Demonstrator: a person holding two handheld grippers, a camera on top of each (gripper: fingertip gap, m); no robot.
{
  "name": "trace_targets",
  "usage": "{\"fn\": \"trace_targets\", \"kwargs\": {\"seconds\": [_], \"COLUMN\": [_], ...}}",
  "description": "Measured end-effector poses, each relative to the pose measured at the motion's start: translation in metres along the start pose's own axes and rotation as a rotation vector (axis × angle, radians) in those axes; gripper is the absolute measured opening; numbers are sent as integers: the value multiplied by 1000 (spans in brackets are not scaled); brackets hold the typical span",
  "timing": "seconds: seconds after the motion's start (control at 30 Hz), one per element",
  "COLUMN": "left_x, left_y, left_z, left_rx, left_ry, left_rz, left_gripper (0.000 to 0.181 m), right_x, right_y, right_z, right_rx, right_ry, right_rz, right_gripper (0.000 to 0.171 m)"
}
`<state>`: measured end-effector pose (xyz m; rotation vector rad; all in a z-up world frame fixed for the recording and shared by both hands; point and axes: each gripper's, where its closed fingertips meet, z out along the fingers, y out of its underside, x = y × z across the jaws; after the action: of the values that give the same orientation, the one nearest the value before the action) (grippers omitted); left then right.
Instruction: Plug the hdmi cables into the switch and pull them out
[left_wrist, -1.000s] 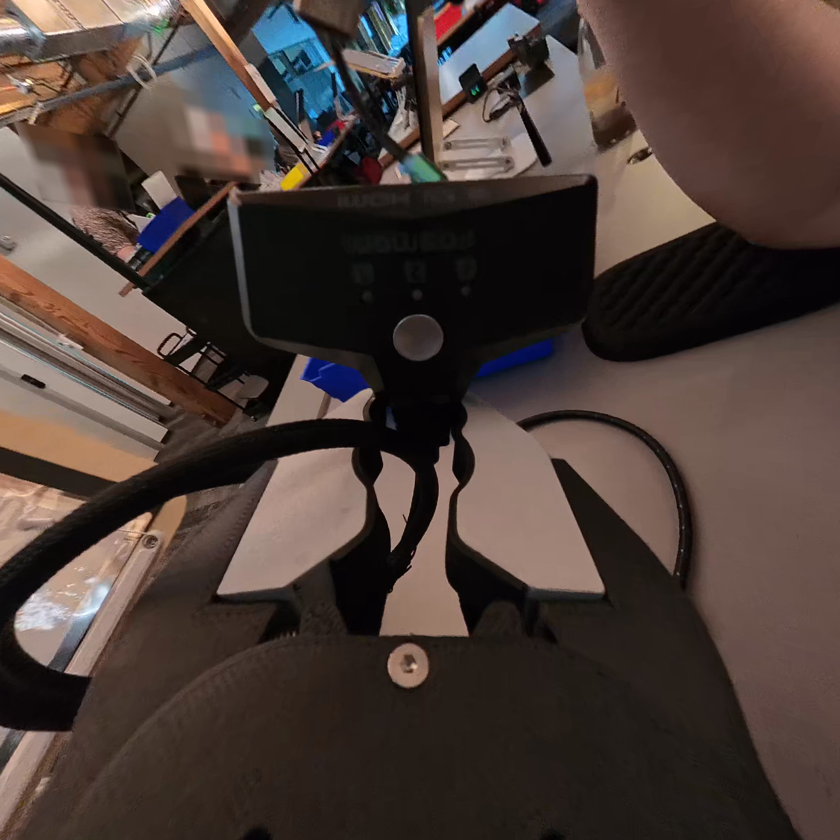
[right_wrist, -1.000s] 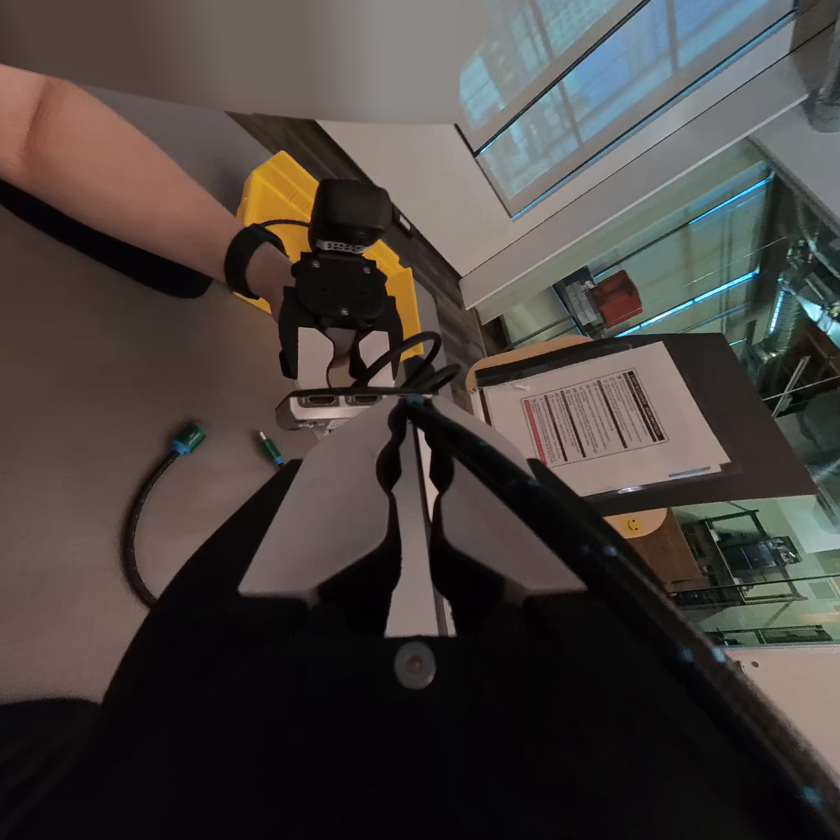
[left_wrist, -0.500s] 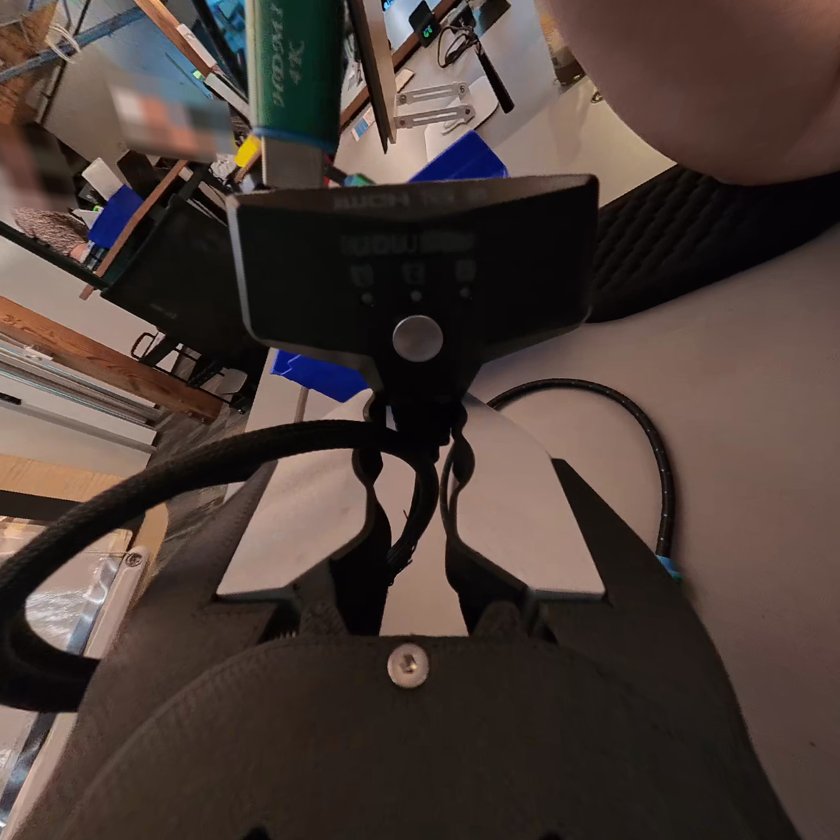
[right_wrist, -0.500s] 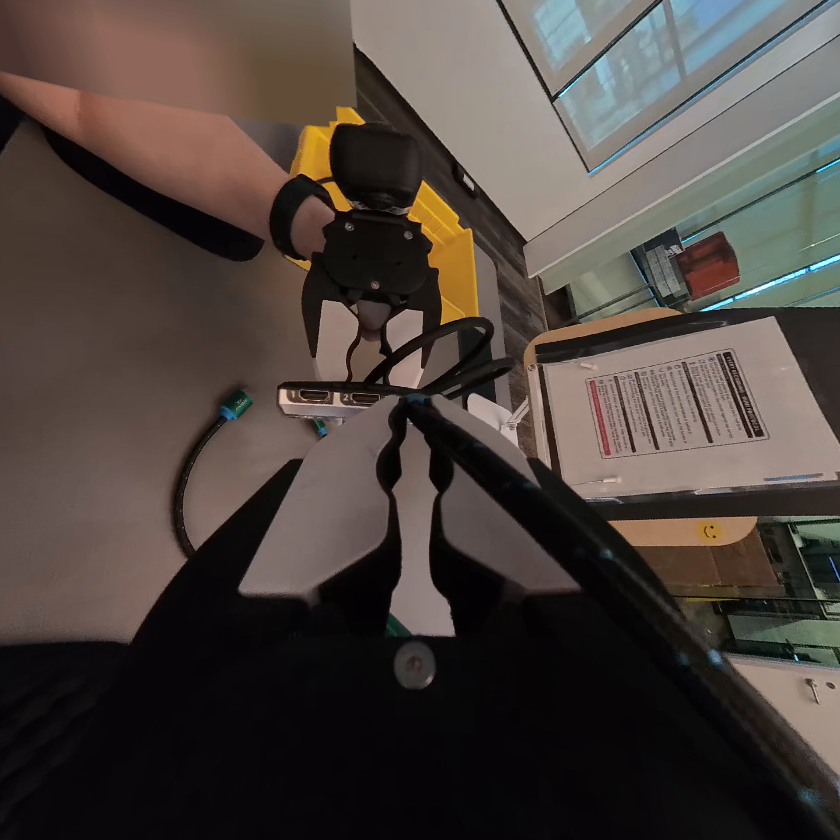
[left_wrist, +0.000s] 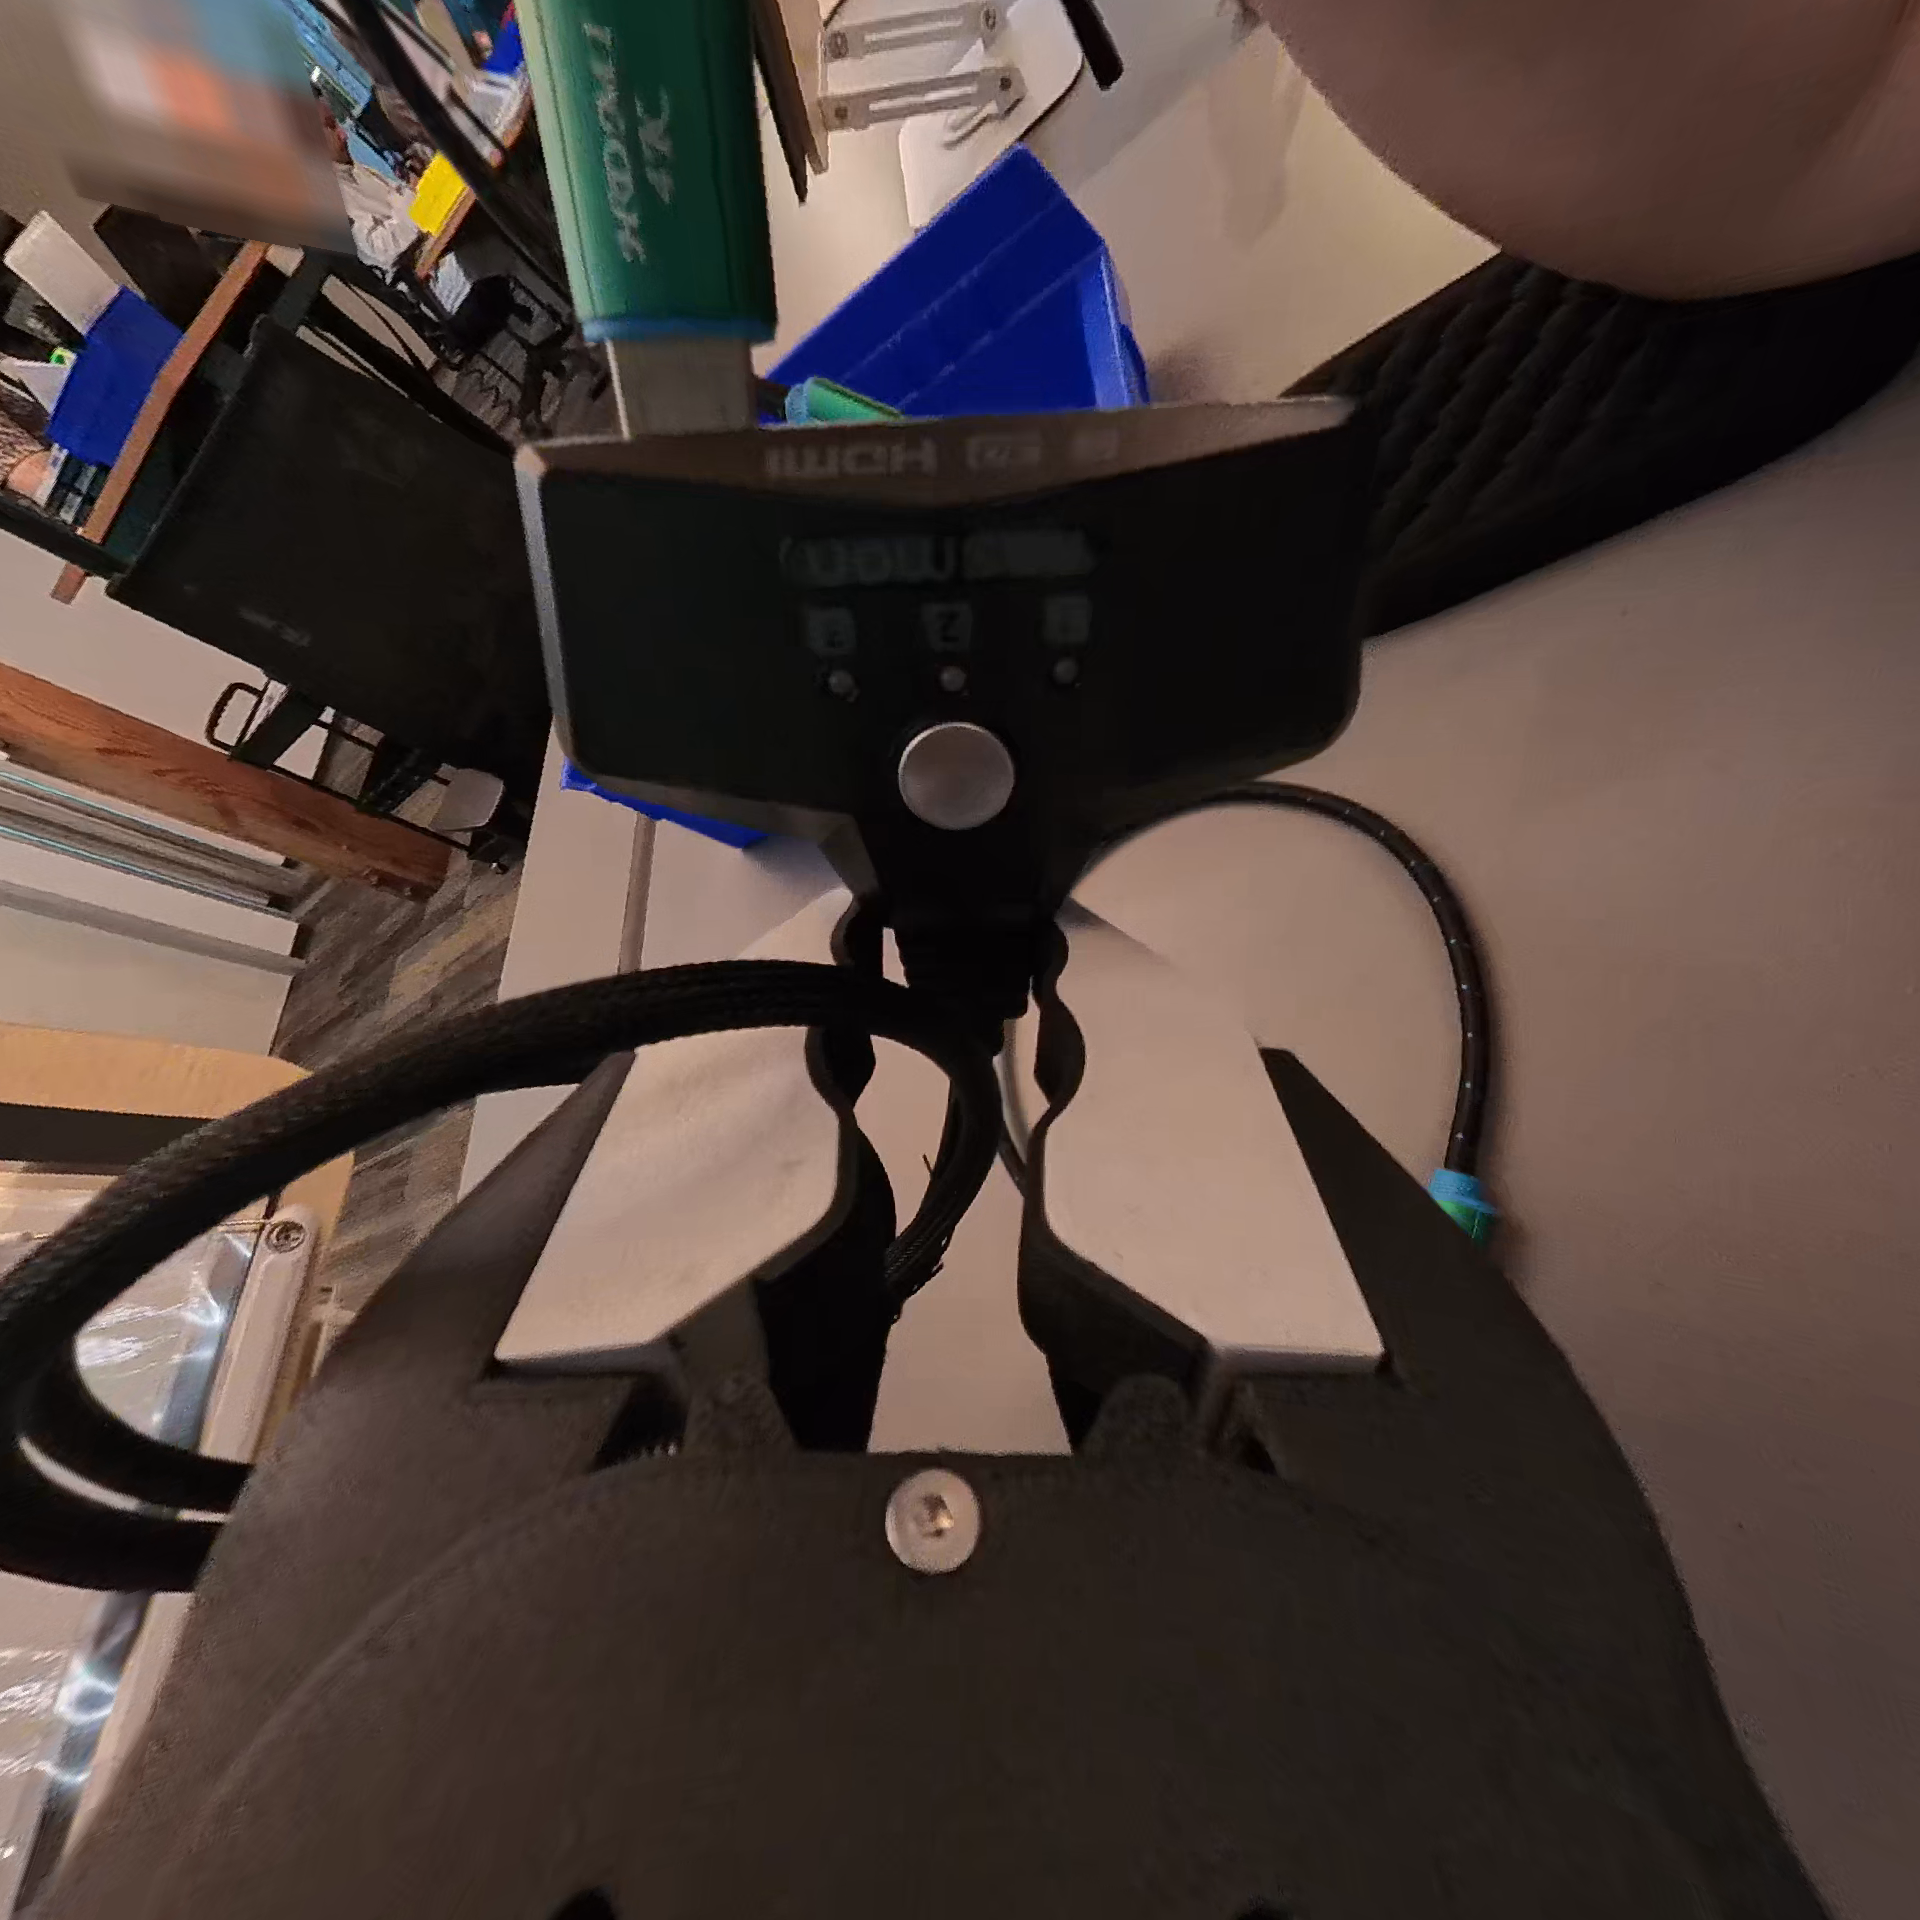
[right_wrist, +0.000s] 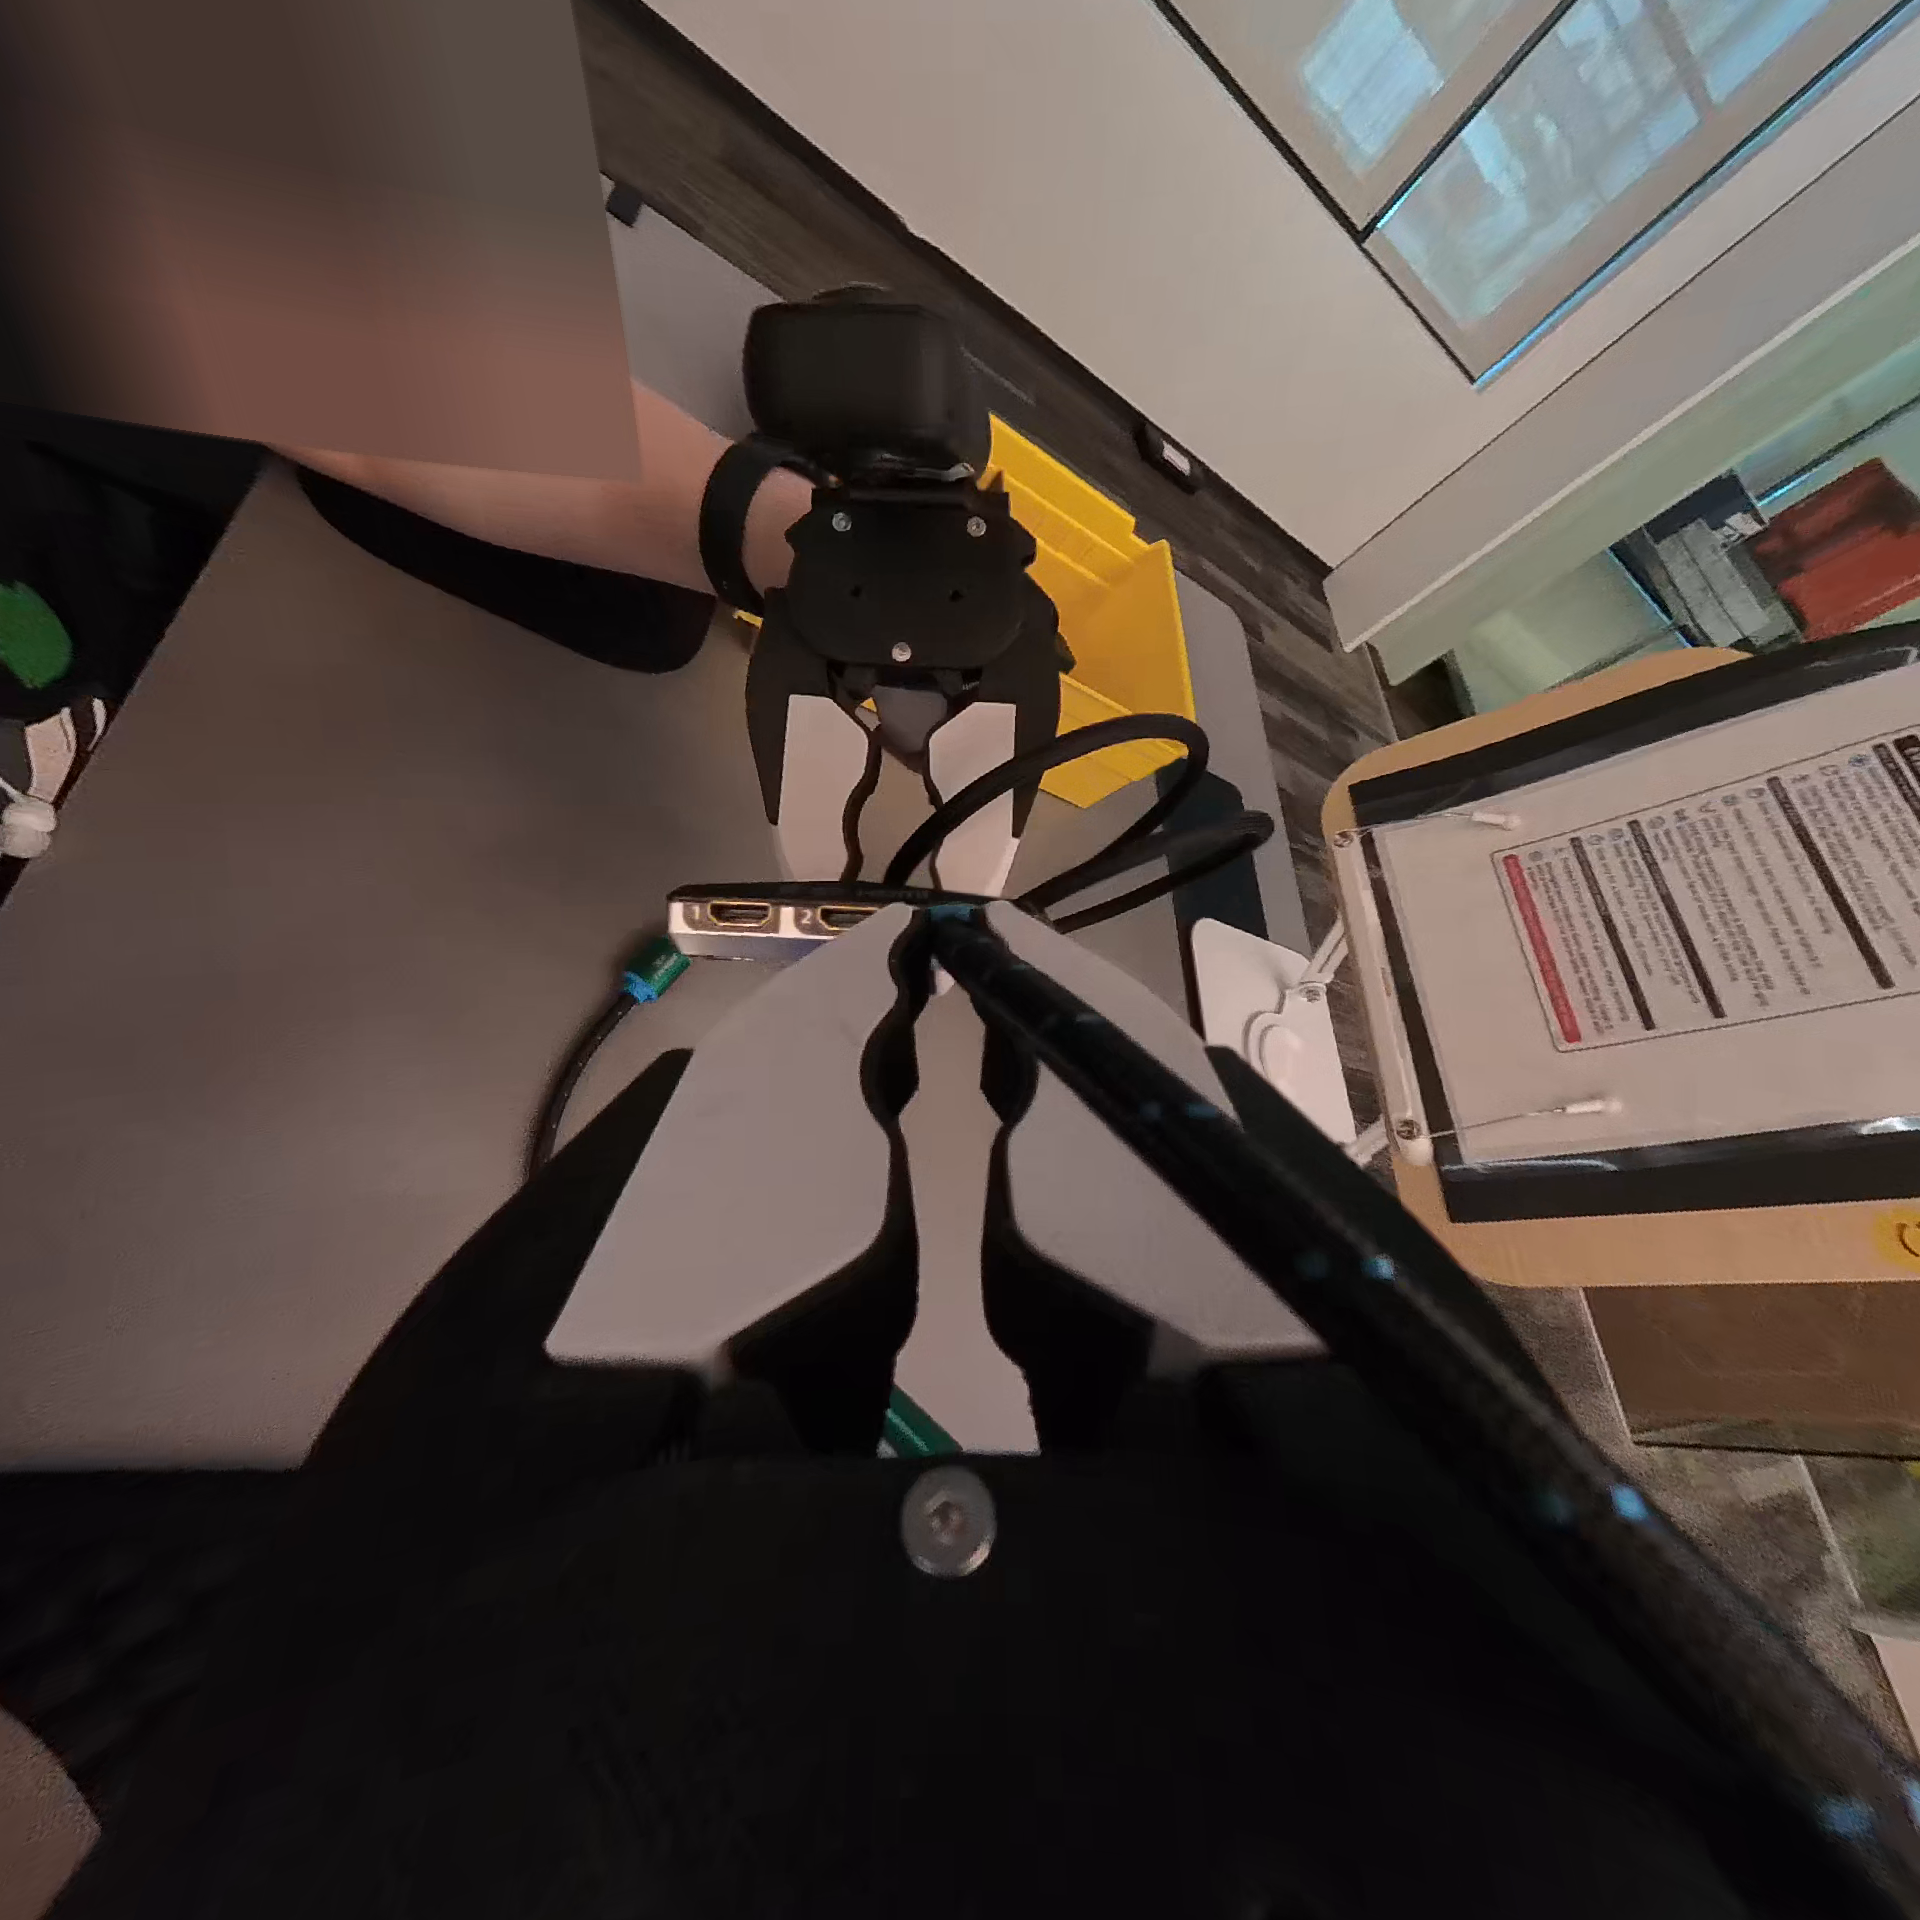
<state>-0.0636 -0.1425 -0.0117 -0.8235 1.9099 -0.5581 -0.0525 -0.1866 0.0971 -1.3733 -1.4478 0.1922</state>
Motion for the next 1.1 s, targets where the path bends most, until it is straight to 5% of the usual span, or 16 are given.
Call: {"fn": "trace_targets", "kwargs": {"seconds": [1.1], "left_x": [17], "left_y": [5], "left_z": [-6], "left_rx": [-17], "left_ry": [266], "left_rz": [-216], "left_gripper": [27], "right_x": [10], "right_y": [23], "right_z": [9], "right_rx": [91], "right_ry": [-154], "right_rz": [324], "right_gripper": [8]}}
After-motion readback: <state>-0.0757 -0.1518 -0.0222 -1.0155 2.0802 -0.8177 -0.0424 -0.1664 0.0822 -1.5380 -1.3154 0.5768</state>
